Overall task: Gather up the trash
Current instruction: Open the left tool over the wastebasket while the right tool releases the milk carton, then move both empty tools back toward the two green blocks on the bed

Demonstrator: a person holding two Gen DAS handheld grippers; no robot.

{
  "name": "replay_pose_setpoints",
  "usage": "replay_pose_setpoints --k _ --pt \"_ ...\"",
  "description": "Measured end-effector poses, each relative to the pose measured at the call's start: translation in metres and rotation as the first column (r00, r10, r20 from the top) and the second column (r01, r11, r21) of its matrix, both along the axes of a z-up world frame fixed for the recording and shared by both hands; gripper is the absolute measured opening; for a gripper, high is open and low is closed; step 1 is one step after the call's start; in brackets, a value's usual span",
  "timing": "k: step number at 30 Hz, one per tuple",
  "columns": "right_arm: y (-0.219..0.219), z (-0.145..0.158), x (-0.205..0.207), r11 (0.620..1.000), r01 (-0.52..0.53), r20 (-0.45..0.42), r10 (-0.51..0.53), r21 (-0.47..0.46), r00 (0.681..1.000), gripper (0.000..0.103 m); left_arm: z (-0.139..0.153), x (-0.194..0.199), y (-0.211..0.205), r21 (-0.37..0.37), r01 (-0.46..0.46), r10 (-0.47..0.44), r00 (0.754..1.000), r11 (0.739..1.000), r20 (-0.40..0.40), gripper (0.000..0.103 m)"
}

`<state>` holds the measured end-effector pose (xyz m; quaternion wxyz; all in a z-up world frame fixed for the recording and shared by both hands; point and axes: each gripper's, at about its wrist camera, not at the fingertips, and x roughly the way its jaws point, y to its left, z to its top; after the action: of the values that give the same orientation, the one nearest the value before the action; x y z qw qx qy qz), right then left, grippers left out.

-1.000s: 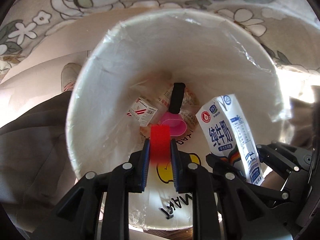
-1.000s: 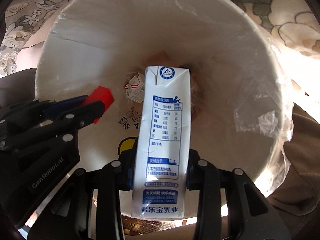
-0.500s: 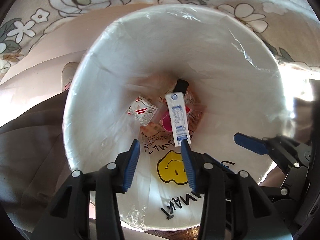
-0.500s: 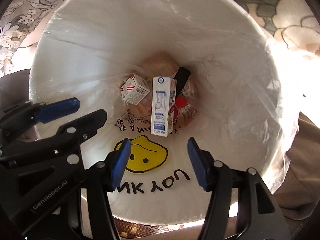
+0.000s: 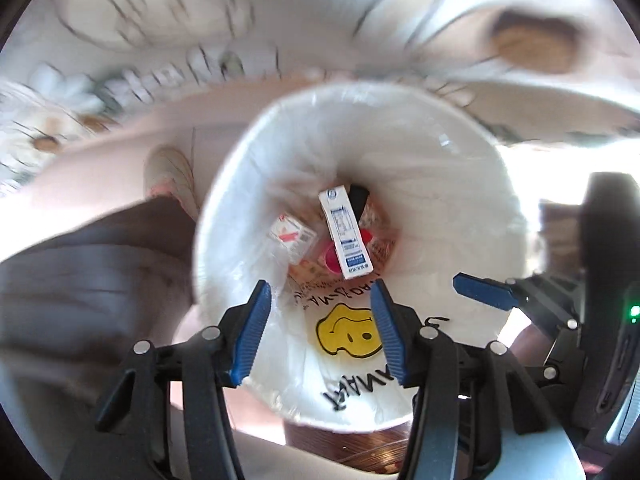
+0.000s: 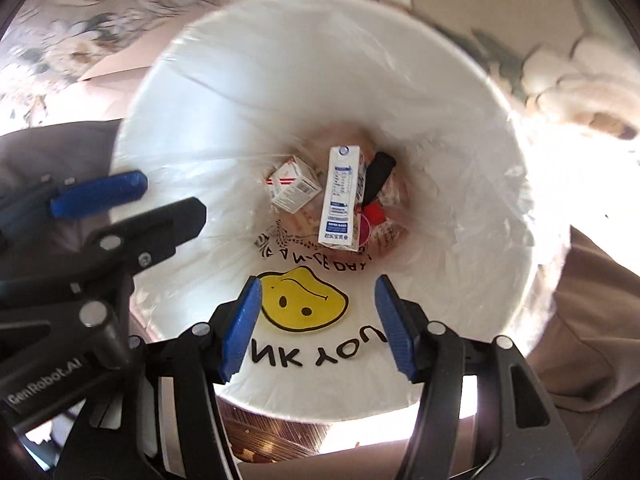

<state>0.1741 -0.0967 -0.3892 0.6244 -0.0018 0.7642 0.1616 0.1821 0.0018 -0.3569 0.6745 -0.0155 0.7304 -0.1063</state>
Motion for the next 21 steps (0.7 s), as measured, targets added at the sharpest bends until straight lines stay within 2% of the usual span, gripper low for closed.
replay_pose_setpoints --k 4,8,12,15,19,21 --pt "0.003 0.035 -0.008 0.998 -0.058 0.084 0.056 0.025 0.995 0.06 0.045 -0.009 0.004 0.008 0.057 -0.058 0.992 0.998 0.112 0.062" --pt "-0.008 0.075 -0.02 0.994 -0.085 0.158 0.073 0.069 0.985 0.059 0.098 -0.019 0.014 0.015 0.08 -0.081 0.966 0.997 0.247 0.067" --pt "-0.03 0.121 -0.03 0.988 -0.076 0.225 0.044 0.136 0.973 0.059 0.146 -0.029 0.023 0.032 0.107 -0.111 0.925 0.994 0.363 0.075" --pt "-0.05 0.158 -0.035 0.982 -0.052 0.303 -0.004 0.179 0.953 0.059 0.179 -0.031 0.029 0.046 0.125 -0.132 0.891 0.991 0.434 0.081" --pt "-0.076 0.211 -0.033 0.974 -0.025 0.401 -0.07 0.227 0.913 0.059 0.23 -0.025 0.038 0.017 0.149 -0.137 0.848 0.989 0.511 0.087" --pt "-0.086 0.238 -0.03 0.972 -0.026 0.464 -0.089 0.235 0.882 0.059 0.25 -0.021 0.038 0.023 0.156 -0.143 0.824 0.987 0.548 0.089"
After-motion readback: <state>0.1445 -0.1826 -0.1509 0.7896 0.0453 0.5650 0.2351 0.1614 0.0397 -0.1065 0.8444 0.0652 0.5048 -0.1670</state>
